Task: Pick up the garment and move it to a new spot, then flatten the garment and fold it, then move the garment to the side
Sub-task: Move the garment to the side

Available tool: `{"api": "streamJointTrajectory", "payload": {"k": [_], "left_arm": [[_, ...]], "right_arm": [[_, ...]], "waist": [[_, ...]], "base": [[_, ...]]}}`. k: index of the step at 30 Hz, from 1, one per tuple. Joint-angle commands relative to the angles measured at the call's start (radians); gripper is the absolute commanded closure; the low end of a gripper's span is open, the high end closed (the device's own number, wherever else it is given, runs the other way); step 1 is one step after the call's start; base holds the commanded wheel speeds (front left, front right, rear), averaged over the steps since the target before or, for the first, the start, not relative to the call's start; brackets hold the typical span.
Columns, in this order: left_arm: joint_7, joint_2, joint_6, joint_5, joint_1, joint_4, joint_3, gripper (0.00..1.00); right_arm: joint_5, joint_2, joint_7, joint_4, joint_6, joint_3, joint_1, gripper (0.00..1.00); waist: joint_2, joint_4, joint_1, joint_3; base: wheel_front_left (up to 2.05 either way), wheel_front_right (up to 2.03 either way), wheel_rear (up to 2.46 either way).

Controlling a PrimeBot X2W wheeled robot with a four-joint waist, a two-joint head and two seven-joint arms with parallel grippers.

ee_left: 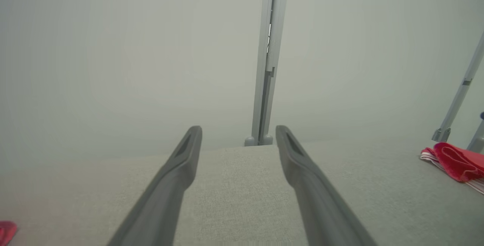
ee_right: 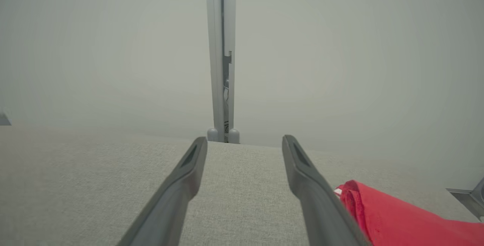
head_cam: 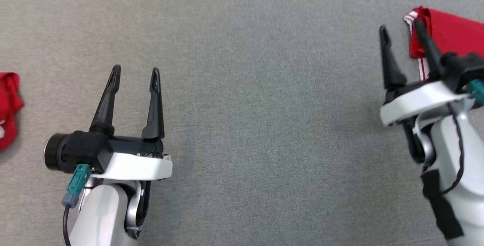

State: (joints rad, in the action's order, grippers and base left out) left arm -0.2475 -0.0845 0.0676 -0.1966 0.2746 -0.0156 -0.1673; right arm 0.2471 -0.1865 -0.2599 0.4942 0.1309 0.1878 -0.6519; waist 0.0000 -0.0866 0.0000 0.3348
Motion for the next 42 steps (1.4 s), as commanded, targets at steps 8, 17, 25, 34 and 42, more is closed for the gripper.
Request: {"api": "streamJointTrajectory", "payload": {"k": [8, 17, 25, 34, 42], "left_arm": [[-0.017, 0.009, -0.002, -0.007, -0.046, -0.078, 0.049, 0.0], [-0.018, 0.024, -0.057, -0.007, -0.151, -0.147, 0.074, 0.0], [-0.018, 0.031, -0.047, -0.001, -0.223, -0.152, 0.111, 0.0], [-0.018, 0.032, -0.049, -0.032, -0.279, -0.118, 0.108, 0.0], [-0.018, 0.032, -0.056, -0.023, -0.284, -0.114, 0.105, 0.0]], "right_arm": [[-0.015, 0.032, -0.005, -0.086, 0.0, 0.025, 0.168, 0.0], [-0.067, 0.067, -0.005, -0.253, 0.0, -0.019, 0.358, 0.0], [-0.062, 0.09, -0.005, -0.357, 0.0, -0.063, 0.526, 0.0], [-0.046, 0.108, -0.005, -0.391, 0.0, -0.082, 0.611, 0.0], [-0.045, 0.1, -0.005, -0.404, 0.0, -0.058, 0.619, 0.0]], "waist": [[0.0, 0.045, 0.0, -0.134], [0.0, 0.055, 0.0, -0.237], [0.0, 0.053, 0.0, -0.288], [0.0, 0.047, 0.0, -0.312], [0.0, 0.047, 0.0, -0.311]], "base": [[0.0, 0.0, 0.0], [0.0, 0.0, 0.0], [0.0, 0.0, 0.0], [0.0, 0.0, 0.0], [0.0, 0.0, 0.0]]}}
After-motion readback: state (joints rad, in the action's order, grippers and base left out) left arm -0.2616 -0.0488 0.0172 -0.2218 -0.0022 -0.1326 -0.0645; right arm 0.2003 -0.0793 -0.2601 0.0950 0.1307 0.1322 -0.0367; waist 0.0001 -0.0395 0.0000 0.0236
